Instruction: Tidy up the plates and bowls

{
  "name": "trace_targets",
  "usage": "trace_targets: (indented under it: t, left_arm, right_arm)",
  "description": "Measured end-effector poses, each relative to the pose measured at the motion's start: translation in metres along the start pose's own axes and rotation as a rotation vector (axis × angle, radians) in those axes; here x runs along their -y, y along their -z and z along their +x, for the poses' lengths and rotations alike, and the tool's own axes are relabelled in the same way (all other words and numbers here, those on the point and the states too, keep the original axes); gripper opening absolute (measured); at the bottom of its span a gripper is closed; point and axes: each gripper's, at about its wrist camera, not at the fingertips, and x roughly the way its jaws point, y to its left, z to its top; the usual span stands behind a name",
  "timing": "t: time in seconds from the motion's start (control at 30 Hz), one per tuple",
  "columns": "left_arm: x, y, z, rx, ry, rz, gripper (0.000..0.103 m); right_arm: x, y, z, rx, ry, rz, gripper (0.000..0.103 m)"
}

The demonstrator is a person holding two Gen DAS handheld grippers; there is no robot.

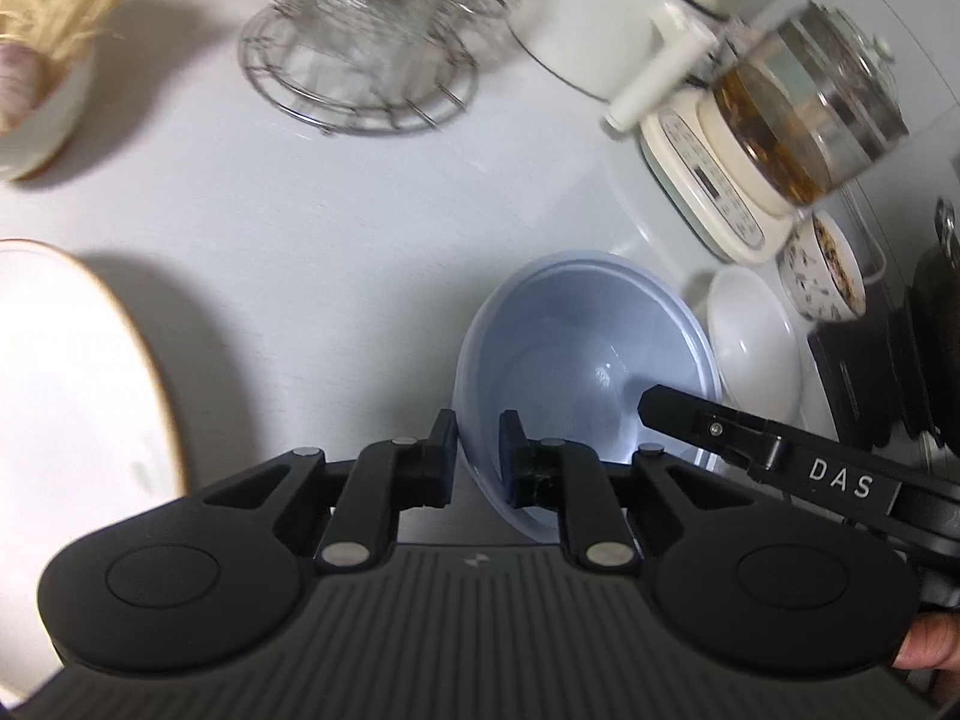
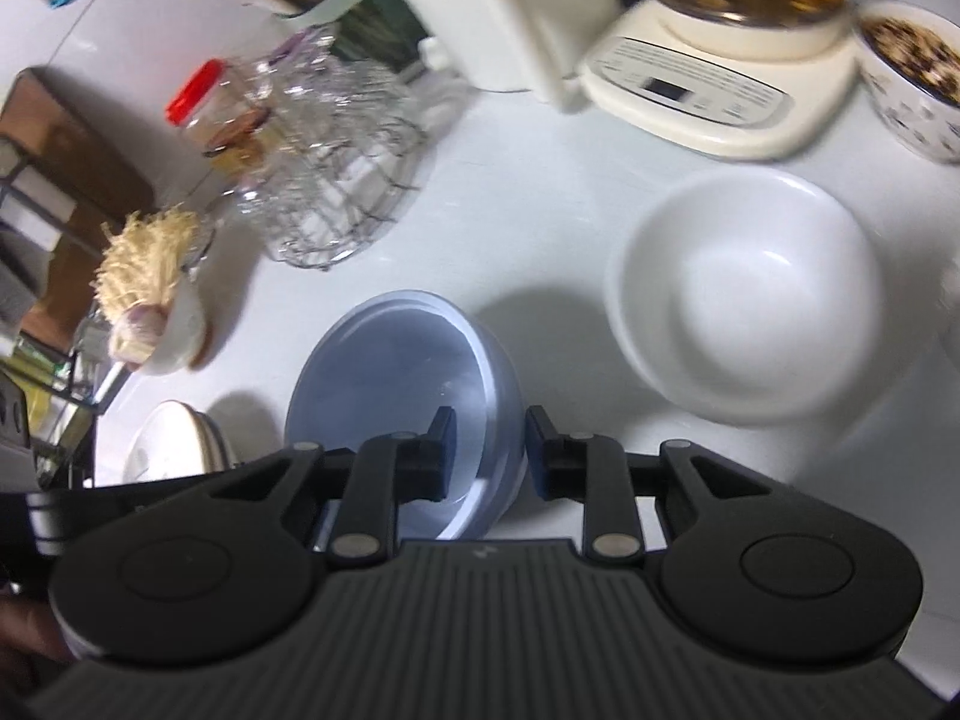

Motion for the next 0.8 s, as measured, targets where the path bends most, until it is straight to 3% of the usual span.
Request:
trace_targets:
  t: [0.4, 0.8]
  left_arm:
    - [-0.039, -0.006, -0.004, 0.029, -0.066, -0.081, 0.017]
    - [-0.043, -0.012, 0.001, 0.007, -0.083, -0.033, 0.019]
  right_arm:
    - [-0.038, -0.009, 0.029, -0.014, -0.025, -0.107, 0.028]
    - [-0.041, -0.006, 0.038, -0.014, 0.010, -0.084, 0.029]
